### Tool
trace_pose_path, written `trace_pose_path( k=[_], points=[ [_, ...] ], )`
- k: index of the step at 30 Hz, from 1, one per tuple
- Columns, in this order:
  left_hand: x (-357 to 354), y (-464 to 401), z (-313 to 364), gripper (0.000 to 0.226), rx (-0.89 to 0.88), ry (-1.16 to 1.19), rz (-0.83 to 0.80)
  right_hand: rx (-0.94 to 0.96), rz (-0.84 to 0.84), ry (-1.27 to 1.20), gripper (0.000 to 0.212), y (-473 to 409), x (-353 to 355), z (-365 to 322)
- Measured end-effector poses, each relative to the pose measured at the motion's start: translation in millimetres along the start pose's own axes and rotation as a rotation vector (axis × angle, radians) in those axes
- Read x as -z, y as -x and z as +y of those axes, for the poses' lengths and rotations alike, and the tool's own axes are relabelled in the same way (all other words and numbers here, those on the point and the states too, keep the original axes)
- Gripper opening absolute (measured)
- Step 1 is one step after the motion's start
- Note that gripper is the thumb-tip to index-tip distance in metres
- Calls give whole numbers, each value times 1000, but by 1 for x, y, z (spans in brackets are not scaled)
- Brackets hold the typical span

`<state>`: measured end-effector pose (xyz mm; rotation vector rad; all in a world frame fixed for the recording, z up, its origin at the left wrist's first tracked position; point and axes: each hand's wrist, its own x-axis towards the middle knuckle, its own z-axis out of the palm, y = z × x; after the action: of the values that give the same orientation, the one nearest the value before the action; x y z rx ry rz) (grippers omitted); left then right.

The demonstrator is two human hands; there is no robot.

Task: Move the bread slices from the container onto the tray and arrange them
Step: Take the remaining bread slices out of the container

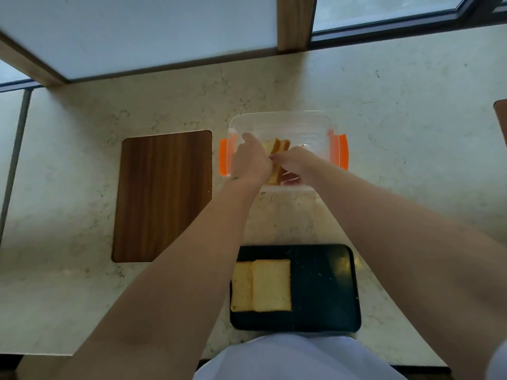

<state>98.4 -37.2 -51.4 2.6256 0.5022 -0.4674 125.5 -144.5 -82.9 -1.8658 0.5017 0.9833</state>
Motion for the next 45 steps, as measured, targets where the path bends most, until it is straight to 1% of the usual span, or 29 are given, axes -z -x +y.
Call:
trace_pose_path(
  k=[3,6,9,11,13,16,20,21,22,24,25,26,29,31,33,35,38,41,43,45],
  points=[
    [-3,-3,1,49,-15,14,-78,19,10,-26,22,0,2,1],
    [-9,-5,1,51,-4,-40,-122,13,16,-21,26,-1,5,3],
    [-13,-7,1,53,22,-85,-107,-2,19,-34,29,-1,9,6],
    [-16,-8,0,52,7,-117,-99,-14,13,-75,30,-1,11,9],
    [-19,-9,2,50,-10,-129,-75,-32,13,-95,27,-2,12,10],
    [-24,-9,7,53,2,-121,-38,-83,27,-60,16,-4,9,8],
    [-29,-12,7,51,1,-133,-3,-88,43,-25,18,-3,0,3],
    [-31,-13,6,55,-6,-155,-2,-87,53,-11,20,-4,-2,2],
    [-33,-14,5,66,-22,-184,-12,-86,64,11,22,-4,-4,0],
    [-36,-16,4,96,-80,-260,-71,-73,93,67,23,-3,-5,-2],
    [-38,-18,3,102,-99,-292,-82,-65,103,91,21,-3,-5,-4],
    [-39,-21,0,103,-114,-316,-78,-58,108,103,19,-2,-6,-5],
    [-40,-27,-4,84,-150,-326,-45,-8,108,124,21,-1,-4,-7],
    [-39,-26,-3,63,-179,-324,-10,26,105,111,23,1,-1,-9],
    [-29,-19,1,40,-222,-277,30,67,119,68,23,6,1,-13],
    [-12,-8,7,28,-262,-212,52,123,156,41,22,17,5,-18],
    [21,21,21,26,-360,-75,91,276,229,12,24,51,15,-20],
    [50,66,24,36,-420,141,229,476,351,-12,21,107,24,-10],
    [61,100,11,36,-426,329,282,569,381,-75,22,145,28,9],
    [64,132,-13,30,-366,516,259,600,350,-149,25,178,31,39]
  ],
)
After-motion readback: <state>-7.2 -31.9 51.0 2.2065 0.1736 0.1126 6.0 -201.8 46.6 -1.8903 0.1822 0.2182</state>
